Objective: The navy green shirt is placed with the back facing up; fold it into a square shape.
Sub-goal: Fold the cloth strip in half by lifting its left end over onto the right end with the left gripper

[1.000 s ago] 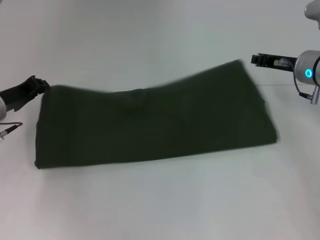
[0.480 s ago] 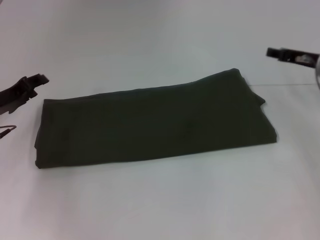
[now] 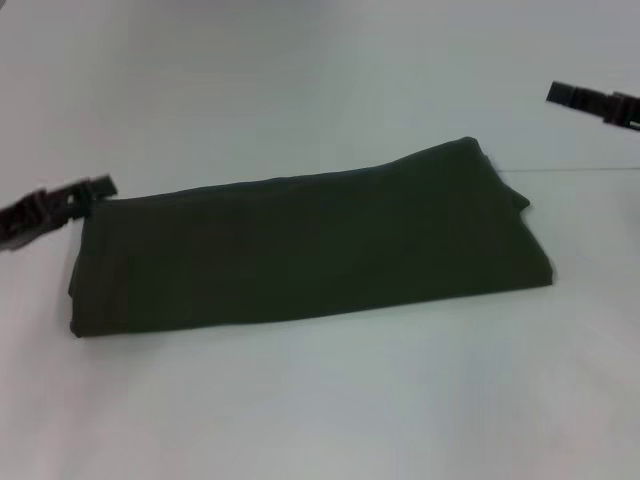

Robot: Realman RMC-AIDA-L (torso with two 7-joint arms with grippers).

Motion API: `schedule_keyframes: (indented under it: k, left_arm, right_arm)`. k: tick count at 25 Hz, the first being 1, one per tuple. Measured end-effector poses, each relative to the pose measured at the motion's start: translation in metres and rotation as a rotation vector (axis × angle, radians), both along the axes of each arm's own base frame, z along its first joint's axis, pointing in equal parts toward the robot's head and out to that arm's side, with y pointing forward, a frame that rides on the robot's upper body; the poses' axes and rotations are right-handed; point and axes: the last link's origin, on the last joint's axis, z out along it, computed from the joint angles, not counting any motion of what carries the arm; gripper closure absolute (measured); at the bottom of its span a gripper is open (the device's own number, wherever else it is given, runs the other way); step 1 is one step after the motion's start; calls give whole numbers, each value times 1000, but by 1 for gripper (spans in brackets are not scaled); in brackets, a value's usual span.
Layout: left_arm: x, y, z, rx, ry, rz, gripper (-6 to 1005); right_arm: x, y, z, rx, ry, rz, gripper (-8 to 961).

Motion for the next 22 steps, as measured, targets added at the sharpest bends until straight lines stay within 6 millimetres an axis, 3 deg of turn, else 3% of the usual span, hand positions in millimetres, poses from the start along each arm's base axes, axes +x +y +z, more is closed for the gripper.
schedule_keyframes:
  k: [4, 9, 22]
  left_arm:
    - [-14, -13, 1, -50, 47, 39, 291]
    - [-29, -18, -3, -70, 67, 136, 292]
    - [-42, -17, -18, -111, 144, 216, 294]
  right_arm:
    - [-3, -11, -2, -74, -14, 72, 232]
    - [-2, -12, -9, -118, -76, 81, 232]
    - [-6, -11, -21, -195, -170, 107, 233]
